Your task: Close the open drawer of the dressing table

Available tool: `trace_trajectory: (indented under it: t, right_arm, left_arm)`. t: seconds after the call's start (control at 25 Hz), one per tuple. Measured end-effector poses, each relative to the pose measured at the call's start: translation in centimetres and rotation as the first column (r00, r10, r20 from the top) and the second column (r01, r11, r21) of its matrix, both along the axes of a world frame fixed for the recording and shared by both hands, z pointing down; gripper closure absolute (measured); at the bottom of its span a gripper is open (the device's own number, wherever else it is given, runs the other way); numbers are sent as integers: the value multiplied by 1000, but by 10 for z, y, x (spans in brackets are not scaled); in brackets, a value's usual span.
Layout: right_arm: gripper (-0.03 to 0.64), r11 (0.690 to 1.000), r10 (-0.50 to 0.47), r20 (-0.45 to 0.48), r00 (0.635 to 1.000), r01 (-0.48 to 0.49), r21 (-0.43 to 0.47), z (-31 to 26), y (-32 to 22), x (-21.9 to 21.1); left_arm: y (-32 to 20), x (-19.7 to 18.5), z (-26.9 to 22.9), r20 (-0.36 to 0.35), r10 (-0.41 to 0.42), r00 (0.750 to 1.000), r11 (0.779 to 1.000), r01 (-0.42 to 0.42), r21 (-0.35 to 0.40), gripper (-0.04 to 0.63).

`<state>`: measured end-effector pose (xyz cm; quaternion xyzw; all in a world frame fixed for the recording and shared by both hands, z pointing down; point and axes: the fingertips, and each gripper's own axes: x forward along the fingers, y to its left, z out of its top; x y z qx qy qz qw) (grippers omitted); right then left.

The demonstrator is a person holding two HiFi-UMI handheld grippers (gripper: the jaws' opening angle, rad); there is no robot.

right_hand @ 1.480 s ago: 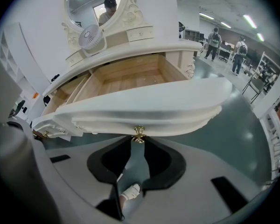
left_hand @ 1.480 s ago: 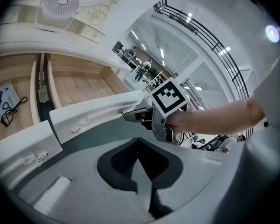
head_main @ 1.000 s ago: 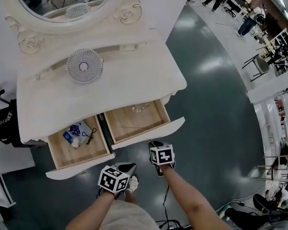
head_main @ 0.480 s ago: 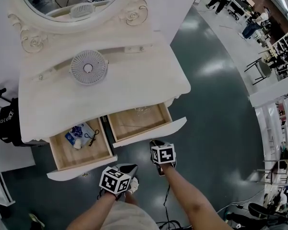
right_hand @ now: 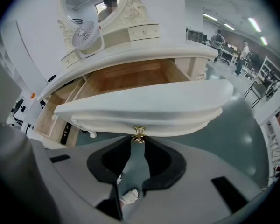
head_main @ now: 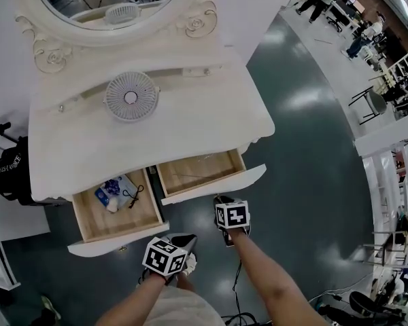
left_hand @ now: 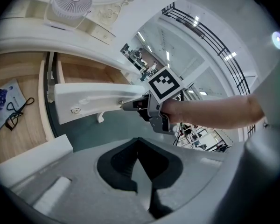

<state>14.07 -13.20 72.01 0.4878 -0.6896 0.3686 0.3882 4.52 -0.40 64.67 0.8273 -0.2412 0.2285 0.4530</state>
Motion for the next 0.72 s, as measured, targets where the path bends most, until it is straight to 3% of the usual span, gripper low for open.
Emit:
trace_trajectory:
  t: [0.72]
  right_arm:
    - [517,1000,14,-12,1000,-14,11,-2,-36,-13]
  left_arm:
    - [-11,-8,-3,-24,-16,1000,1000,16,-3,586]
